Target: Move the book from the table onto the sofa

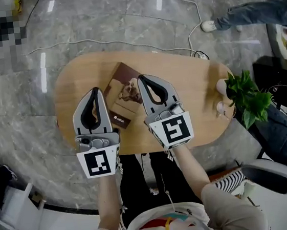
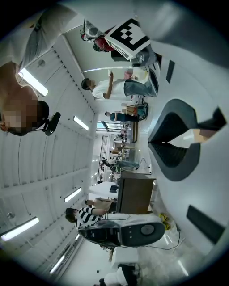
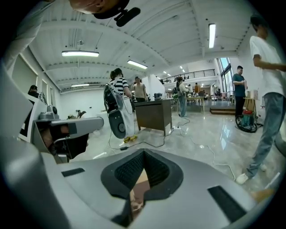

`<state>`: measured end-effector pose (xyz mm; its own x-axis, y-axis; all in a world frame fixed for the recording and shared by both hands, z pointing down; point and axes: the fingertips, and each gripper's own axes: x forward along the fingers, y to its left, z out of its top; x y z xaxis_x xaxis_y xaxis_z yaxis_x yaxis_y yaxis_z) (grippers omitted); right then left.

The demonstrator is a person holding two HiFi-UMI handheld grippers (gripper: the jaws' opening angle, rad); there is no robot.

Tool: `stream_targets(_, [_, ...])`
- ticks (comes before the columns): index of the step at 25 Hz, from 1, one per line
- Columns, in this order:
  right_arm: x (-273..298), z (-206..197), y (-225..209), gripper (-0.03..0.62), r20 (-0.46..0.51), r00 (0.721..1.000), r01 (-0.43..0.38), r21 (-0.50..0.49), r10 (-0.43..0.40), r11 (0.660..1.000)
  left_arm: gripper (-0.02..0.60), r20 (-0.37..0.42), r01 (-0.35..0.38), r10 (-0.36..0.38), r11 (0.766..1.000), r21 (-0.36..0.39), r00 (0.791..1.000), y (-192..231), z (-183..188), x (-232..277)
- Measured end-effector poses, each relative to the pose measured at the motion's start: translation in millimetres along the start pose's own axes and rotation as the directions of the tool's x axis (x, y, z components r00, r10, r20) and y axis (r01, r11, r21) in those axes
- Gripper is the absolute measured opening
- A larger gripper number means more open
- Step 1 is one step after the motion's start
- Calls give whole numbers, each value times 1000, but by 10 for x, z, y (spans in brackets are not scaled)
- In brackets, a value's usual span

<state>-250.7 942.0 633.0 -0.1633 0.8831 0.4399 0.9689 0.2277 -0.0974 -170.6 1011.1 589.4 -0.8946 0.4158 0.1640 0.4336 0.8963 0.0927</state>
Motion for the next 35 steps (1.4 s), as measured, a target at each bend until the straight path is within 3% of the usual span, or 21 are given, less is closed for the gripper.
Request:
stream_targets(5, [262, -757, 91, 12, -120, 993, -14, 22, 16, 1000, 8, -64, 25, -26, 999, -23, 998, -41, -683, 124])
stream_targets(11, [408, -1329, 105, 12, -248, 968, -17, 31, 24, 999, 8, -122, 29, -35, 998, -47, 992, -42, -1143, 130])
stream_targets(26, [645, -1732, 69, 12, -384, 923, 8, -1, -8, 1000, 8, -136, -14, 4, 997, -75, 991, 50, -1408, 175])
stream_targets(35, [911, -1615, -78, 12, -392, 919, 28, -28, -37, 999, 8, -133, -24, 15, 998, -66, 991, 210, -1370, 298])
